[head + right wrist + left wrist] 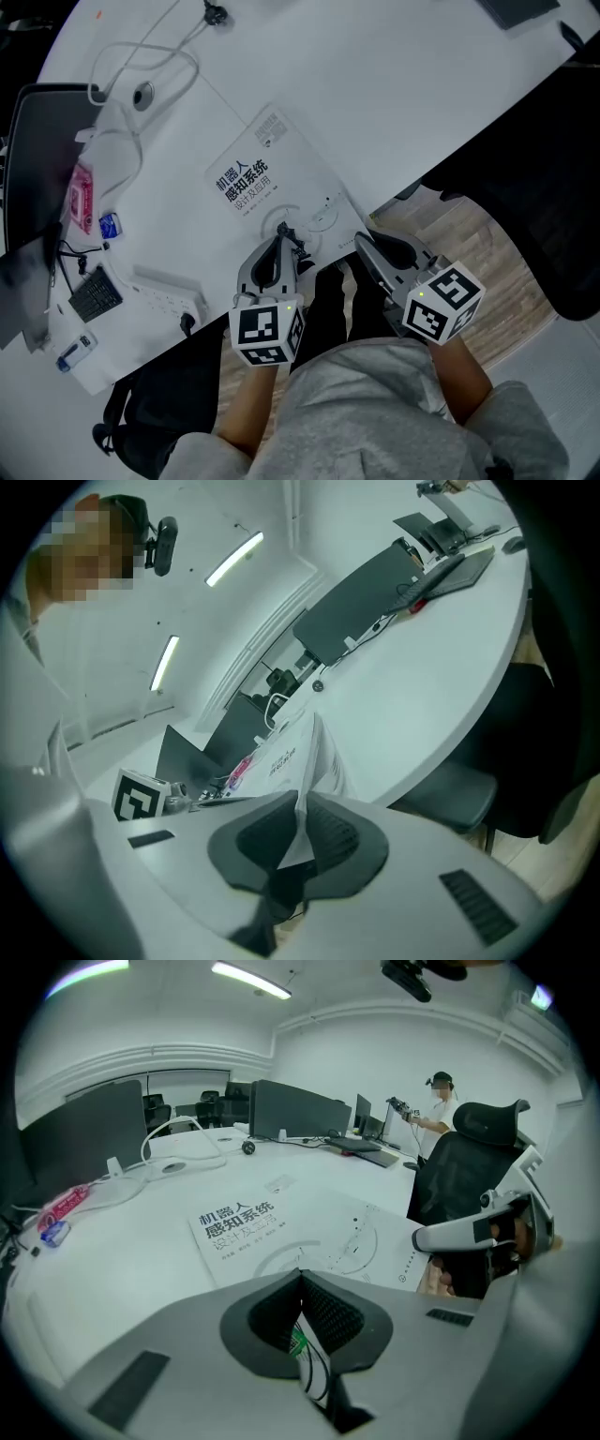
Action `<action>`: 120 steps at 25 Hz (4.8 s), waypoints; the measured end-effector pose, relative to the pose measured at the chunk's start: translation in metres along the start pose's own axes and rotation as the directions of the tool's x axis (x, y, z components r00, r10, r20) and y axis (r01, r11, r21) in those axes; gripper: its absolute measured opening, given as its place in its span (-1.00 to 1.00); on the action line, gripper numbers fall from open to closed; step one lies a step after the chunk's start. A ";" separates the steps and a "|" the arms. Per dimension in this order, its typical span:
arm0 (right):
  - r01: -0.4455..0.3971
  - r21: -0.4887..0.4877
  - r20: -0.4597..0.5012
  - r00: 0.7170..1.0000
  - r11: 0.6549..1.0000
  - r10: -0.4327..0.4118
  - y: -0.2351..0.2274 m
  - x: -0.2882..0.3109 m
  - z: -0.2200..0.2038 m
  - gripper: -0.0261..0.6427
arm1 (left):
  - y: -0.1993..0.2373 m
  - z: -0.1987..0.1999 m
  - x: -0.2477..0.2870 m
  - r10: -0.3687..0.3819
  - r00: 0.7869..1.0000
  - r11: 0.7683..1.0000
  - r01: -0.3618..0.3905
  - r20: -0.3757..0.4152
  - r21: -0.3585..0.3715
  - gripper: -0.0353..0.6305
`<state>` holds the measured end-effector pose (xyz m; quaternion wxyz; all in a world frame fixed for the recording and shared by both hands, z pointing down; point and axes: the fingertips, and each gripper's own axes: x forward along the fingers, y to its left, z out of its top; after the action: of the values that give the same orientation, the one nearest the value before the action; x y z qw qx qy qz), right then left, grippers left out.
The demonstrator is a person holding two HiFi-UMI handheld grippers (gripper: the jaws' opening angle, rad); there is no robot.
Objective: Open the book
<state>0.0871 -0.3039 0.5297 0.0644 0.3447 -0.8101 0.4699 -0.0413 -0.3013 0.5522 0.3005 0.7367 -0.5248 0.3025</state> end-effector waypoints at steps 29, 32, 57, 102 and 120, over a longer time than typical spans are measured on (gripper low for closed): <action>0.098 -0.530 0.107 0.993 0.842 -0.048 0.166 0.017 0.005 -0.78 | 0.062 0.014 -0.153 0.059 0.958 0.996 -0.038 0.281 -0.079 -0.87; 0.043 -0.593 0.064 0.998 0.804 -0.006 0.189 0.027 -0.007 -0.78 | 0.072 0.009 -0.168 0.080 0.948 0.992 -0.047 0.307 -0.113 -0.87; -0.104 -0.549 -0.098 0.993 0.829 0.059 0.239 0.096 -0.124 -0.78 | 0.109 -0.029 -0.234 0.118 0.919 0.985 -0.062 0.375 -0.158 -0.87; -0.072 -0.414 -0.195 0.981 0.907 -0.011 0.204 0.071 -0.154 -0.46 | 0.096 -0.020 -0.246 0.048 0.894 0.992 0.008 0.445 -0.123 -0.87; 0.463 -0.502 0.441 0.863 0.730 -0.244 0.203 -0.158 0.011 -0.78 | 0.090 -0.003 -0.265 0.021 0.860 0.997 0.020 0.509 -0.076 -0.87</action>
<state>0.0829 -0.1688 0.3103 0.1152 0.5341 -0.8311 0.1036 -0.1982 -0.1667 0.3642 0.1797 0.7780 -0.5972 0.0764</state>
